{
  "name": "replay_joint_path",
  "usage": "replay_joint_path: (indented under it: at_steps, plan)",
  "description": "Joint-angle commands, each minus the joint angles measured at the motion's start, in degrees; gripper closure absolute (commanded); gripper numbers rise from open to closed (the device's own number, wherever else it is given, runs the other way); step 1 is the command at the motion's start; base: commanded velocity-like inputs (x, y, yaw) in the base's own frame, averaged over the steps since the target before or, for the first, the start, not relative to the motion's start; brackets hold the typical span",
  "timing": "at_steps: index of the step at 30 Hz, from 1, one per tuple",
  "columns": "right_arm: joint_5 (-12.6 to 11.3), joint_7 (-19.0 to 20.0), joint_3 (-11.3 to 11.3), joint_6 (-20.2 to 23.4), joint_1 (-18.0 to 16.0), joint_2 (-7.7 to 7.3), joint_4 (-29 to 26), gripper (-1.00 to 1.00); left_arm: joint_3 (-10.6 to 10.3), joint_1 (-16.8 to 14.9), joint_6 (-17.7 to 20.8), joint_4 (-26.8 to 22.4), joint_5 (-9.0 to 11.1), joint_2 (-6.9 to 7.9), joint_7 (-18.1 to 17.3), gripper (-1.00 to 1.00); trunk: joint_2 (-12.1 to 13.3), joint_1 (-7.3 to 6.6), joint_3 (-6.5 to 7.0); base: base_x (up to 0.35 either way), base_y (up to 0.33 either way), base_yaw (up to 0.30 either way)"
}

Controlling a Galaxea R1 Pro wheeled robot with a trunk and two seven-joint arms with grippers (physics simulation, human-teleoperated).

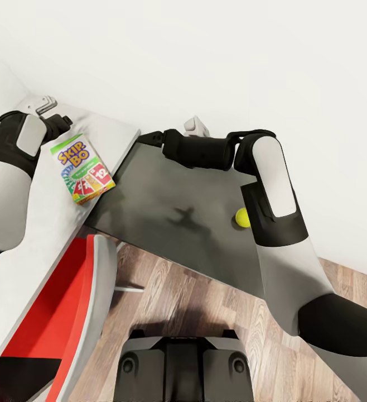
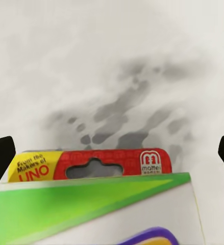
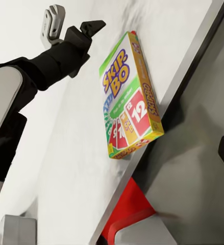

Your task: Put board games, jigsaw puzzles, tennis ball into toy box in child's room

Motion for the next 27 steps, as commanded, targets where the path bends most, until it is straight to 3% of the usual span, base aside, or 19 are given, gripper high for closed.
replay_joint_path:
  at_steps: [1,9,19,27]
  plan:
    - [-0.5,-0.6,0.3,0.1,0.0,0.02,0.0,-1.0,0.0,-0.1,0.2,-0.1,0.6,0.06,0.4,-1.0,-0.1,0.03,-0.16,0.0,0.0,0.0]
    - [-0.5,-0.6,1.1,0.1,0.0,0.02,0.0,-1.0,0.0,-0.1,0.3,0.0,0.5,0.22,0.4,-1.0,-0.1,0.03,-0.91,0.0,0.0,0.0]
    - [-0.5,-0.6,1.2,0.1,0.0,0.02,0.0,-1.0,-0.1,-0.2,0.2,0.2,-2.6,0.27,0.4,-1.0,-0.1,0.03,-1.85,0.0,0.0,0.0]
    - [-0.5,-0.6,1.3,0.1,0.0,0.02,0.0,-1.0,-0.1,-0.2,0.1,0.3,-3.1,0.24,0.4,-1.0,-0.1,0.03,-2.6,0.0,0.0,0.0]
